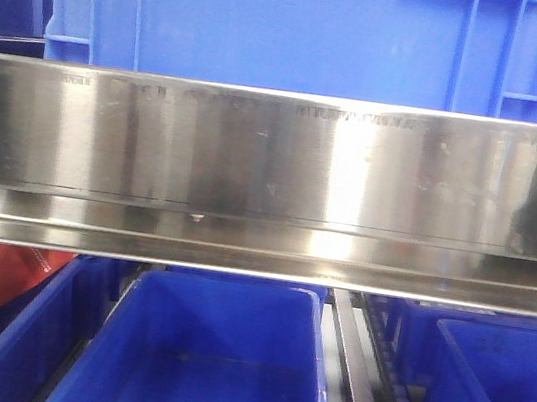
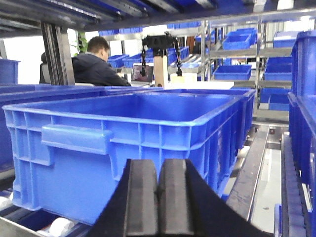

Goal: Place cylindrical capacitor in blue bin on shelf

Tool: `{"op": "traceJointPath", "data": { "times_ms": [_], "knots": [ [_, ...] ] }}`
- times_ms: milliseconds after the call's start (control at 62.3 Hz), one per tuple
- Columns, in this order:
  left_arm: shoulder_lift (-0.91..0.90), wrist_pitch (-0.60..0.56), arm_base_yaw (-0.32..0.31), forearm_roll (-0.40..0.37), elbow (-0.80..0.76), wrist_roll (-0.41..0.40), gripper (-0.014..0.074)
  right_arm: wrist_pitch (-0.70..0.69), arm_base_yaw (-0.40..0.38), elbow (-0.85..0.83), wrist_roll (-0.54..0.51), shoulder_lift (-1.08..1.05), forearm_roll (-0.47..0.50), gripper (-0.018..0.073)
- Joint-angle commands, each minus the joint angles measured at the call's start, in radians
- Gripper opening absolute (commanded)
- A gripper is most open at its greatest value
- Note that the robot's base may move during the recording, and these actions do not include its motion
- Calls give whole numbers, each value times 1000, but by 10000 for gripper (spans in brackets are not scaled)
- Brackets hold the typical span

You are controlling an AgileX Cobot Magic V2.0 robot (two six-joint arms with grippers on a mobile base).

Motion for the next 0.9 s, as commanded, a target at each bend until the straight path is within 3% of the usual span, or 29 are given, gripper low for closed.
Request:
{"op": "traceJointPath", "data": {
  "times_ms": [0, 514, 610, 787, 883],
  "knots": [
    [-29, -31, -5, -7, 1, 0, -111, -21, 0, 4, -6, -6, 1, -165],
    [-33, -37, -5, -7, 1, 0, -111, -23, -2, 4, -6, -9, 1, -165],
    [-33, -37, -5, -7, 1, 0, -111, -23, -11, 13, -6, -12, -37, -165],
    [-33, -37, -5, -7, 1, 0, -111, -5, -133, 73, -6, -83, -119, -165],
    [-33, -37, -5, -7, 1, 0, -111, -11, -252, 150, -11, -145, -6, -165]
  ]
}}
